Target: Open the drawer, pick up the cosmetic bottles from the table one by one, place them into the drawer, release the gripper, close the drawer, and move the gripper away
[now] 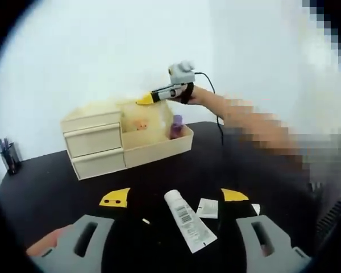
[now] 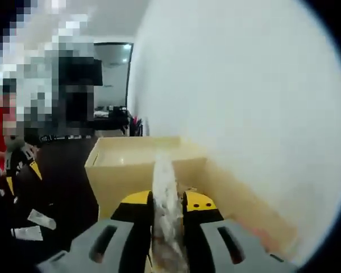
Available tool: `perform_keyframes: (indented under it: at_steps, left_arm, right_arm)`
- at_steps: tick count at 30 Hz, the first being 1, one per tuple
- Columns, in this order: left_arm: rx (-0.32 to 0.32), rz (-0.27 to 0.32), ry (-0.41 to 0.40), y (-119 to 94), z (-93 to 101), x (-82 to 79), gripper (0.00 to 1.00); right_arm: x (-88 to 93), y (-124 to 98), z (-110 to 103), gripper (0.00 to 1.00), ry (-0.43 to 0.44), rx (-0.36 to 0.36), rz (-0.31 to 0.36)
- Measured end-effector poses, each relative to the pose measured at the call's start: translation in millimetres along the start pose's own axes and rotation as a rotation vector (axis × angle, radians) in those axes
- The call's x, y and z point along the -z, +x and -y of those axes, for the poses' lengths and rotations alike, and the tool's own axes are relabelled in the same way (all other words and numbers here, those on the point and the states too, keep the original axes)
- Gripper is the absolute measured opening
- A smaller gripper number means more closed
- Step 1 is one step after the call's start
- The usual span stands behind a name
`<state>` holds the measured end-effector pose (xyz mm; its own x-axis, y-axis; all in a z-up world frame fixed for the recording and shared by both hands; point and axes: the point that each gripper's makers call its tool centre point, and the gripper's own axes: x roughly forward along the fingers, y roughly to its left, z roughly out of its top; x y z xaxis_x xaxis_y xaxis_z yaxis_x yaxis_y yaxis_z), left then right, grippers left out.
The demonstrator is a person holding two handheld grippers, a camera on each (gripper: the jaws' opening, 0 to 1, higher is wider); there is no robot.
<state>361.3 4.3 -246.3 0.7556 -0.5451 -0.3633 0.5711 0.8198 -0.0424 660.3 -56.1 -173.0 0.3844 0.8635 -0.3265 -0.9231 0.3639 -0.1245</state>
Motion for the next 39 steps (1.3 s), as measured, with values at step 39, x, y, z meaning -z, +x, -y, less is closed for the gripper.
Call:
perform_keyframes:
  at_steps: [39]
  left_arm:
    - [-0.002,0.003,0.014,-1.8,0.1,0.5,0.51]
  right_arm:
    - [11.9,32.1,-40.0,0.16,-0.334,0.017,-0.322]
